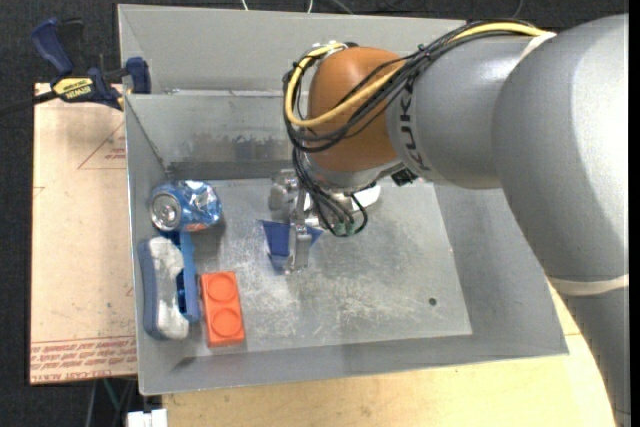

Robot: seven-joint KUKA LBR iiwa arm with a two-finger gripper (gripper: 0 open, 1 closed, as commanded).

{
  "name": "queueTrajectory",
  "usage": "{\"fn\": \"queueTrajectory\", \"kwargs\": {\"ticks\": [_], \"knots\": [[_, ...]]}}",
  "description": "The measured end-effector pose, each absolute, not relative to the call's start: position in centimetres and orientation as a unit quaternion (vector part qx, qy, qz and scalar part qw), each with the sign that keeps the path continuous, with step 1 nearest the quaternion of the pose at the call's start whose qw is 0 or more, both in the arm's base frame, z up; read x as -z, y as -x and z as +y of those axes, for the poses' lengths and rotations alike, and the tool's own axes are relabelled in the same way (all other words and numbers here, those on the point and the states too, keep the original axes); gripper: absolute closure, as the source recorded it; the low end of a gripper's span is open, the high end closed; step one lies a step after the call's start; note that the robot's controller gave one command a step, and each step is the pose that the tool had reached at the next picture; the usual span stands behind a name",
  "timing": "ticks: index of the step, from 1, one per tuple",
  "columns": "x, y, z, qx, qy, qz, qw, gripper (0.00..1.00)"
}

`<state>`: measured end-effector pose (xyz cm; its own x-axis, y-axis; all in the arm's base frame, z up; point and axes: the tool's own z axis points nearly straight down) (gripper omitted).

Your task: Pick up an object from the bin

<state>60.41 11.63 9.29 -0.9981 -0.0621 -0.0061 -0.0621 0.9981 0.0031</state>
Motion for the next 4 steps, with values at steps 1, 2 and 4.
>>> {"fn": "queueTrajectory", "kwargs": {"ticks": [1,2,4], "knots": [[-13.1,-62.1,7.6,-0.004,0.019,1.000,0.007,0.00],[-9.9,-55.8,14.9,-0.005,-0.025,1.000,-0.001,0.00],[-7.5,-57.3,11.8,-0.008,-0.063,0.998,0.008,1.00]]}}
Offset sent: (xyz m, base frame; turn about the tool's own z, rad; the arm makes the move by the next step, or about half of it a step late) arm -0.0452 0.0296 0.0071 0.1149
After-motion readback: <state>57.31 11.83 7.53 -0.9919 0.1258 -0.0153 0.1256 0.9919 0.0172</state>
